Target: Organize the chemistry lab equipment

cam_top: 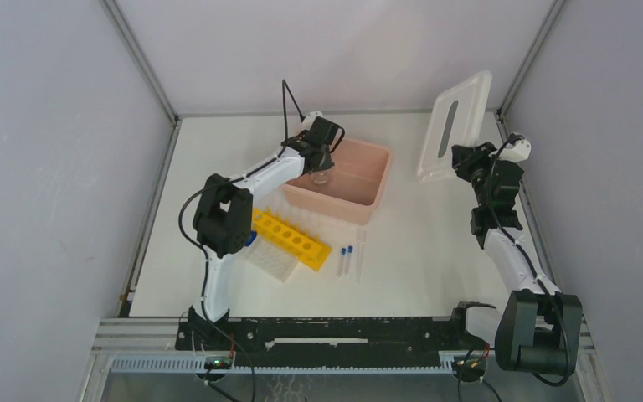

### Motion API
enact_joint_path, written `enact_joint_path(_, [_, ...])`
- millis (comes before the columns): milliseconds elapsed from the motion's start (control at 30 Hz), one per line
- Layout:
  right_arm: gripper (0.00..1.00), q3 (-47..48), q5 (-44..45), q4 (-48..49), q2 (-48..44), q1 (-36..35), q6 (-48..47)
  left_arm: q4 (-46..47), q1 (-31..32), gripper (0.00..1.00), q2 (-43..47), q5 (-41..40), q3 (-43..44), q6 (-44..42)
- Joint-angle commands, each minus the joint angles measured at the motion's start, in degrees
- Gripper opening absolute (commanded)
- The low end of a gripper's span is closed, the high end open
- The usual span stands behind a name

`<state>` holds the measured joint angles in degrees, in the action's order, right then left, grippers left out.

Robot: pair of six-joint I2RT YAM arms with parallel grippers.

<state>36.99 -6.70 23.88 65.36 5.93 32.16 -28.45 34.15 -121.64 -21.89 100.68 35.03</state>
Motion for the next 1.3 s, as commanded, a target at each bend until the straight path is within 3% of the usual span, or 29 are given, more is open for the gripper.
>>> enact_joint_path(0, [0.00,-0.1,-0.2,3.9,-2.0,-0.5,0.7,2.2,0.4,0.13,2.3,-1.3,-0.5,0.1])
enact_joint_path(367, [0.00,-0.9,-0.3,3.5,-3.0,-0.6,0.9,-0.7,0.4,0.22,-0.2,-0.7,3.2,-0.4])
enact_joint_path(733, [0.00,-1.0,-0.4,3.8,-2.8,-0.7,1.0,-1.1,0.5,0.46,-0.8,0.2,3.7,-0.6])
enact_joint_path(1267, [0.00,0.4,-0.3,2.6,-4.4,-1.1,0.4,-3.3,0.4,0.56,7.8,-1.1,6.7,-1.8])
